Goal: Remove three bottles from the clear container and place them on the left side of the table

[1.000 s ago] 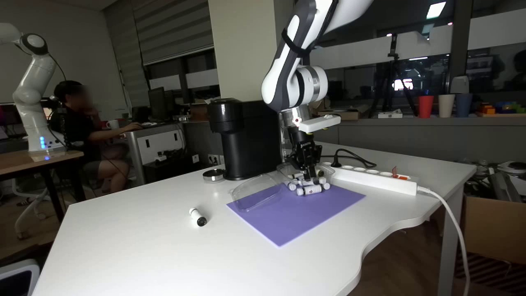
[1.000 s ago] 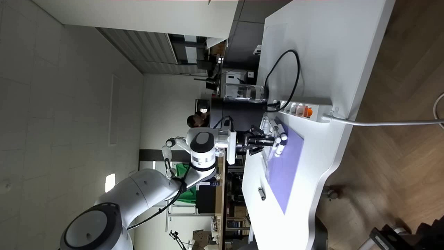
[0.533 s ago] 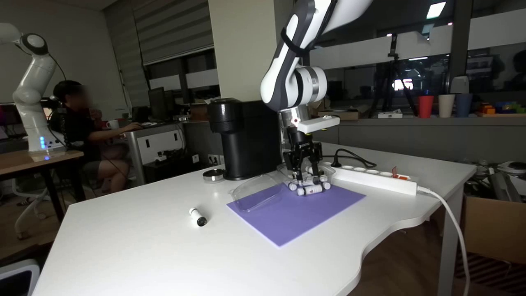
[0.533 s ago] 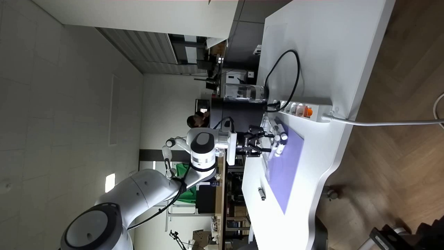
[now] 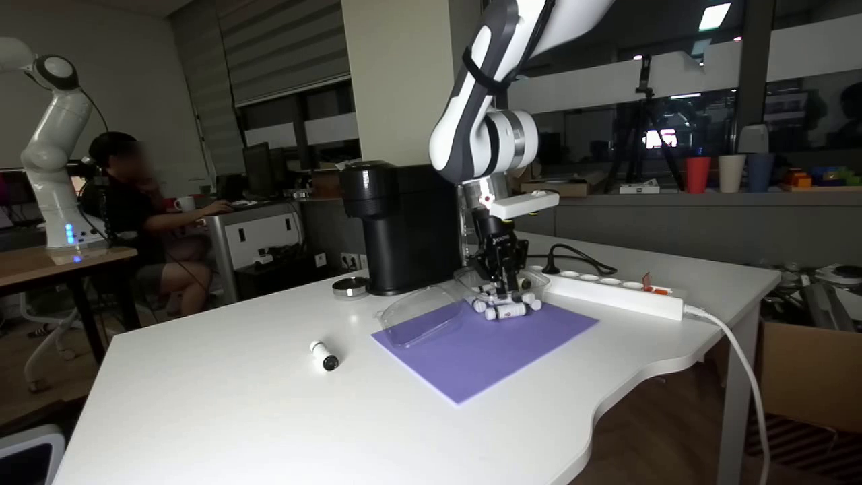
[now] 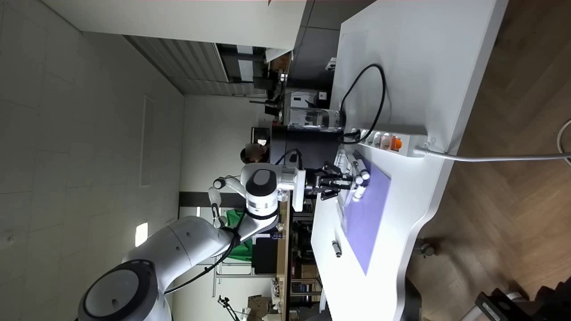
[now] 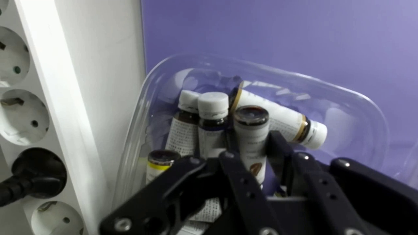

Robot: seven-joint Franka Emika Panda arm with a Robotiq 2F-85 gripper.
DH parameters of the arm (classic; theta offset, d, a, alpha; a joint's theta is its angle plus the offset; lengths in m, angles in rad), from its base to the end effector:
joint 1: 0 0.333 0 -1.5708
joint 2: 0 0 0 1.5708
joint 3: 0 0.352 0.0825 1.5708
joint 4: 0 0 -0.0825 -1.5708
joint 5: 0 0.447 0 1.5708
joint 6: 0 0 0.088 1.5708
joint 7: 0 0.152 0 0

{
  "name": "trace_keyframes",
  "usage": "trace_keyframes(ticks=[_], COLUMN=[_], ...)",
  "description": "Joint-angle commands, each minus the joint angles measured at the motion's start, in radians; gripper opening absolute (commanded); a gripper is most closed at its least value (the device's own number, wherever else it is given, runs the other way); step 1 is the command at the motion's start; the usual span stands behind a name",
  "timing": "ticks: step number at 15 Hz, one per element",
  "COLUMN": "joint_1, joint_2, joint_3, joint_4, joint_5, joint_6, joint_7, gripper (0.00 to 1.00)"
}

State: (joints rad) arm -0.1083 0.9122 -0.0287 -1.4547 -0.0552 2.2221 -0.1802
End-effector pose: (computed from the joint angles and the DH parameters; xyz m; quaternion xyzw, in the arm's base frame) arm 0.7585 -0.1060 0.0587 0.9959 0.0445 -0.0764 0.0206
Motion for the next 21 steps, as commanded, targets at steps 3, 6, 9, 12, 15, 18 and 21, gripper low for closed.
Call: trace_keyframes(ticks=[3,6,9,12,15,18,21], joint_1=[-0.023,0.036,0.097,0.181,0.252,0.278,0.258], joint_2=[-0.038,-0.164,-0.256,-0.286,-0.224,-0.166,-0.111], joint_3=[0.032,0.036,0.056,0.067,0.059,0.058,0.077], joint_4=[-0.020,-0.117,-0.173,-0.196,-0.166,-0.149,-0.139], joint_5=[0.036,-0.005,-0.038,-0.083,-0.129,-0.131,-0.091], joint_6=[-0.019,0.024,0.077,0.148,0.192,0.238,0.307], joint_7=[-0.026,-0.024,-0.036,0.004,0.057,0.087,0.090], gripper=[0.07,0.06,0.06,0.06,0.06,0.06,0.06])
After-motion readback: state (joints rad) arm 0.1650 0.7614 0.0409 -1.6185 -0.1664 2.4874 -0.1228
